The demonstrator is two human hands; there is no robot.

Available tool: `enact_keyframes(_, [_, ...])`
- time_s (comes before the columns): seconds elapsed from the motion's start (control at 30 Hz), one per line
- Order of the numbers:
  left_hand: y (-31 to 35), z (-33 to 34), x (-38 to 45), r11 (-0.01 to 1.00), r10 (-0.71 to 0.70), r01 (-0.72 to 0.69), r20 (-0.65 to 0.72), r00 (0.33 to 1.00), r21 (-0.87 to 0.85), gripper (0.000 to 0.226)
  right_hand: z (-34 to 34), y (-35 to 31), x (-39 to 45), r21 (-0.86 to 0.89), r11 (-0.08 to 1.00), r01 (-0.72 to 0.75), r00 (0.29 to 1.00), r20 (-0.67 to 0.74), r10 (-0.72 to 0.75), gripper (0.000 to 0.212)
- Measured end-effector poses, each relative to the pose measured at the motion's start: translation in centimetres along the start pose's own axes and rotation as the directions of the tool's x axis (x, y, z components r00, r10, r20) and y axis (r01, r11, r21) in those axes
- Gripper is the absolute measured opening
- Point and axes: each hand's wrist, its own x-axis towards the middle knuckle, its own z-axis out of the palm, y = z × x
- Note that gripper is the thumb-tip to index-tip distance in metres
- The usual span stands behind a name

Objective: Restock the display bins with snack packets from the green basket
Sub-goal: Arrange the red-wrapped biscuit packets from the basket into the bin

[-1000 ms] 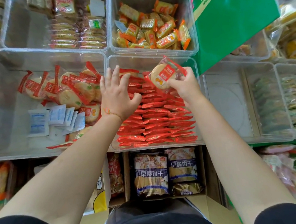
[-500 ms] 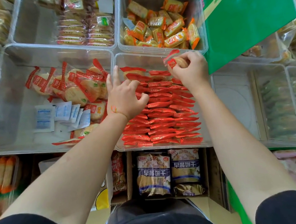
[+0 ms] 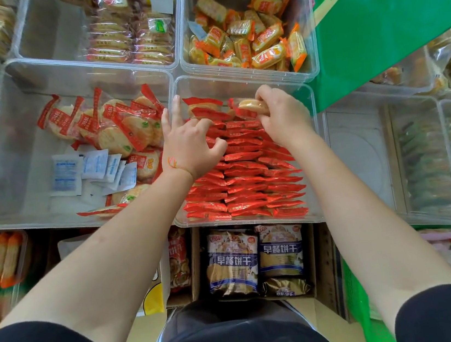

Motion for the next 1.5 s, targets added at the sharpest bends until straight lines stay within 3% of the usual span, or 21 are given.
enact_keyframes(0.17, [0.0, 0.0, 0.0, 1.0, 0.008, -0.008, -0.007, 1.0, 0.003, 0.052, 0.4, -0.5, 0.6, -0.222, 0.974, 0.05, 0.999, 0.018, -0.047, 0.02])
enact_keyframes(0.33, [-0.2, 0.2, 0.1, 1.0, 0.004, -0.004, -0.011, 1.0, 0.001, 0.056, 1.5, -4.1, 2.4, -0.348, 0.933, 0.095, 0.985, 0.169, -0.038, 0.021])
enact_keyframes(0.53, [-0.1, 0.2, 0.1, 1.0, 0.009, -0.008, -0.016, 1.0, 0.011, 0.053, 3.3, -4.2, 2.9, -0.154, 0.978, 0.137, 0.982, 0.147, -0.115, 0.025])
enact_keyframes(0.7, [-0.1, 0.2, 0.0, 1.0, 0.009, -0.01, -0.023, 1.0, -0.002, 0.052, 3.5, -2.8, 2.7, -0.271, 0.947, 0.171, 0.985, 0.05, -0.163, 0.025])
enact_keyframes(0.9, [0.0, 0.2, 0.0, 1.0, 0.008, -0.008, -0.038, 0.999, -0.007, 0.047, 5.2, -4.3, 2.2, -0.181, 0.956, 0.23, 0.966, 0.16, -0.202, 0.015])
enact_keyframes(0.97, [0.0, 0.2, 0.0, 1.0, 0.007, -0.007, -0.035, 0.999, -0.014, 0.047, 5.5, -2.7, 1.8, -0.132, 0.974, 0.182, 0.976, 0.148, -0.162, 0.018])
enact_keyframes(1.1, [-0.1, 0.2, 0.0, 1.0, 0.006, -0.007, -0.029, 1.0, -0.012, 0.047, 6.1, -0.3, 0.3, 0.027, 0.999, 0.038, 0.999, 0.029, -0.038, 0.044])
enact_keyframes(1.17, [0.0, 0.2, -0.1, 1.0, 0.003, -0.003, -0.023, 1.0, -0.012, 0.048, 6.7, -0.8, -0.3, 0.037, 0.999, 0.026, 0.997, -0.068, -0.024, 0.043])
enact_keyframes(1.23, [0.0, 0.1, -0.1, 1.0, 0.002, -0.002, -0.02, 1.0, -0.011, 0.05, 7.3, -1.6, -0.9, 0.009, 0.996, -0.087, 0.991, -0.103, 0.087, 0.042])
enact_keyframes(1.3, [0.0, 0.2, 0.0, 1.0, 0.002, -0.002, -0.026, 1.0, -0.01, 0.049, 7.9, -2.7, -1.5, -0.008, 0.985, -0.173, 0.985, 0.012, 0.173, 0.048])
enact_keyframes(1.4, [0.0, 0.3, -0.1, 1.0, 0.01, -0.011, -0.05, 0.999, -0.019, 0.049, 8.9, -3.8, -2.0, -0.023, 0.999, -0.029, 0.985, 0.17, 0.032, 0.052])
enact_keyframes(1.5, [0.0, 0.3, -0.1, 0.999, 0.016, -0.019, -0.072, 0.997, -0.034, 0.051, 8.7, -3.3, -1.3, -0.012, 0.999, 0.032, 0.975, 0.22, -0.029, 0.057])
